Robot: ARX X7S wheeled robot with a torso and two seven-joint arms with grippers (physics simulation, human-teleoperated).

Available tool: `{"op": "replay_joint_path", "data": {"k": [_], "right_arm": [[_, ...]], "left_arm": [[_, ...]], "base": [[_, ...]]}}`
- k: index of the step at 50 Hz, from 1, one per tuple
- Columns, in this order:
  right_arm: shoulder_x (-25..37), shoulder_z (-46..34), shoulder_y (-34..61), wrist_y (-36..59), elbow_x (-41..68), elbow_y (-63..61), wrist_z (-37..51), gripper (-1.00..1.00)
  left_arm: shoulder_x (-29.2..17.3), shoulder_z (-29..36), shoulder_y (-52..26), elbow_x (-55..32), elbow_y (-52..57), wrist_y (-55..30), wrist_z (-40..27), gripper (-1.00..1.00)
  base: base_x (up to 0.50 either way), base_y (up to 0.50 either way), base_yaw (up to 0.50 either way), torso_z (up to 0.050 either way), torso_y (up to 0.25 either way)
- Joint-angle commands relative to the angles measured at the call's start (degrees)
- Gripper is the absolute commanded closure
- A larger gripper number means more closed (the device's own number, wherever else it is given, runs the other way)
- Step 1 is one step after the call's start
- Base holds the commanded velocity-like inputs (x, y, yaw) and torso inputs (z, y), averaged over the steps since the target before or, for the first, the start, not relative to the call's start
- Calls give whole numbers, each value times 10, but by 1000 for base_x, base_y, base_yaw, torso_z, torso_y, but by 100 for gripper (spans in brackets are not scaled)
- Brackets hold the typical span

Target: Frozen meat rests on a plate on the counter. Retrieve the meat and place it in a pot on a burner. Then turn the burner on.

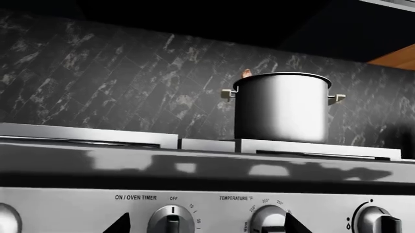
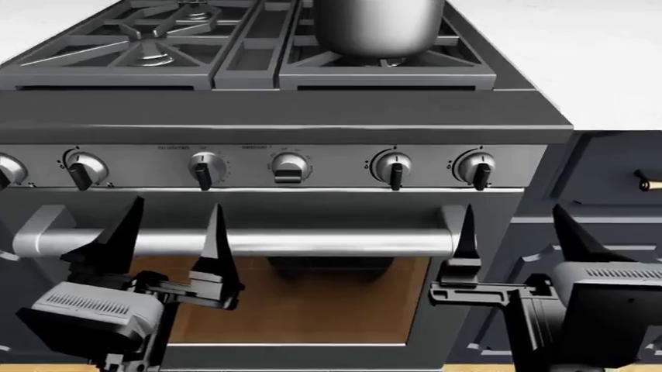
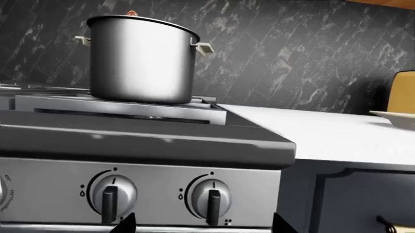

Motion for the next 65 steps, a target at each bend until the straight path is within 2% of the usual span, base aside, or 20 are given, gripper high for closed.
{"op": "replay_joint_path", "data": {"k": [1, 14, 21, 27, 42, 65], "right_arm": [[0, 10, 12, -2, 15, 5, -5, -100], [-11, 37, 33, -26, 48, 51, -27, -100], [-13, 46, 51, 7, 115, 69, -3, -100], [-14, 39, 71, 33, 131, 81, -13, -100], [-23, 17, 130, 92, 153, 118, -57, -100], [-32, 27, 133, 55, 127, 176, -106, -100]], "left_arm": [[3, -2, -1, -10, -1, 0, -4, -100], [6, 2, -11, -8, -13, -4, -11, -100], [8, 3, -16, -6, -23, -7, -14, -100], [9, 4, -19, -6, -28, -10, -17, -100], [9, 8, -23, 1, -41, -3, -17, -100], [9, 15, -26, 3, -50, -5, -21, -100]], "base": [[0, 0, 0, 0, 0], [0, 0, 0, 0, 0], [0, 0, 0, 0, 0], [0, 0, 0, 0, 0], [0, 0, 0, 0, 0], [0, 0, 0, 0, 0]]}}
